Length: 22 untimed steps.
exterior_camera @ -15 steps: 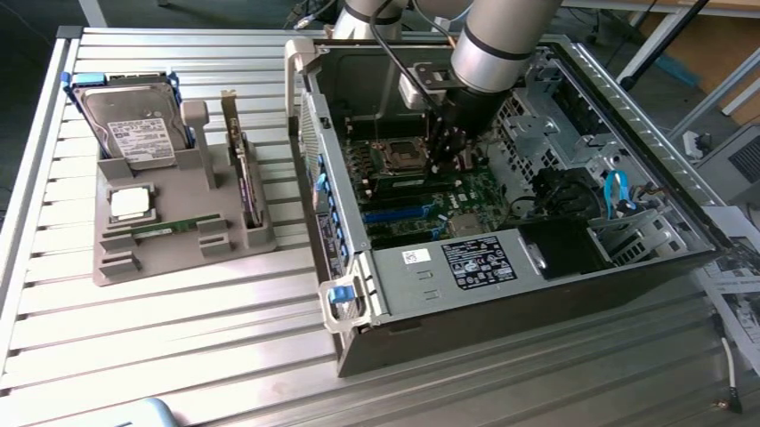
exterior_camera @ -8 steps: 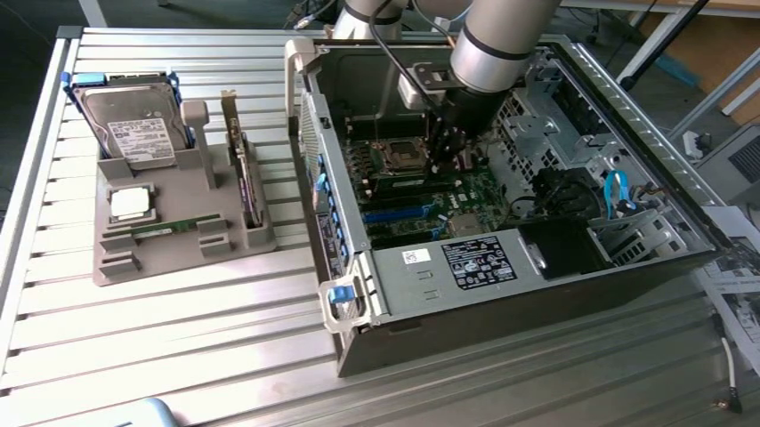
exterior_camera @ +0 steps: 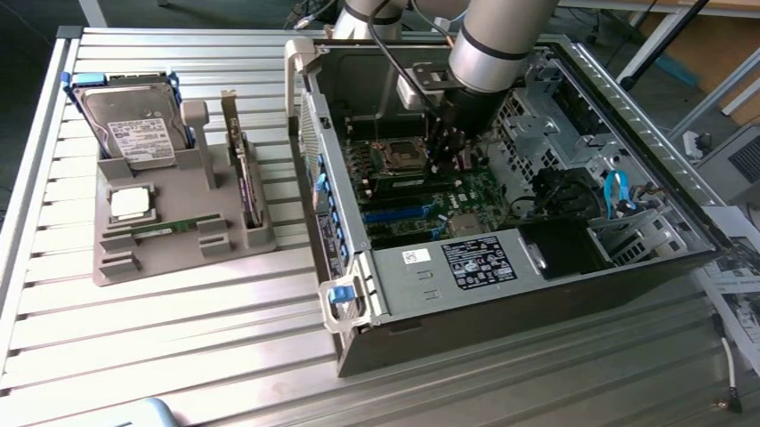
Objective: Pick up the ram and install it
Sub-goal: 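Insert the ram into the slot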
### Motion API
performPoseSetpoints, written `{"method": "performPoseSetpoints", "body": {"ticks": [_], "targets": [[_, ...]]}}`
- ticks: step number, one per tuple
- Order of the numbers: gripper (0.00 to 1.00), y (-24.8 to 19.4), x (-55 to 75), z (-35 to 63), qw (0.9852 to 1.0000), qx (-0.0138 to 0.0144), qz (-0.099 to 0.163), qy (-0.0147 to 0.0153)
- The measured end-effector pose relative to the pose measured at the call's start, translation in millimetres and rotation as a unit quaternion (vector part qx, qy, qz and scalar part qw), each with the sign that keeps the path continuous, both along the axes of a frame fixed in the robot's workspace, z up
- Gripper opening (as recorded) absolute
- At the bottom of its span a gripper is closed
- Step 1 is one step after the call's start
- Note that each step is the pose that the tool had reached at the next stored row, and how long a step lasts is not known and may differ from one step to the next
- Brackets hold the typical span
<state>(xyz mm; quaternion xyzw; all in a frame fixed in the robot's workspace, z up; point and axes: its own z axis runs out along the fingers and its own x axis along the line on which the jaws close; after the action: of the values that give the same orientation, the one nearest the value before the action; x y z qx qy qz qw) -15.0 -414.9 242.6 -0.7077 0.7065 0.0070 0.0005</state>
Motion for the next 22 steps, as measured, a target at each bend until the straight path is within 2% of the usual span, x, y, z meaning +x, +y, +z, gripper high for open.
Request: {"method": "performPoseSetpoints", "body": {"ticks": [22], "targets": [[0.12,0.4,-0.7,-0.9,1.0,0.0,-0.007,-0.0005]]}}
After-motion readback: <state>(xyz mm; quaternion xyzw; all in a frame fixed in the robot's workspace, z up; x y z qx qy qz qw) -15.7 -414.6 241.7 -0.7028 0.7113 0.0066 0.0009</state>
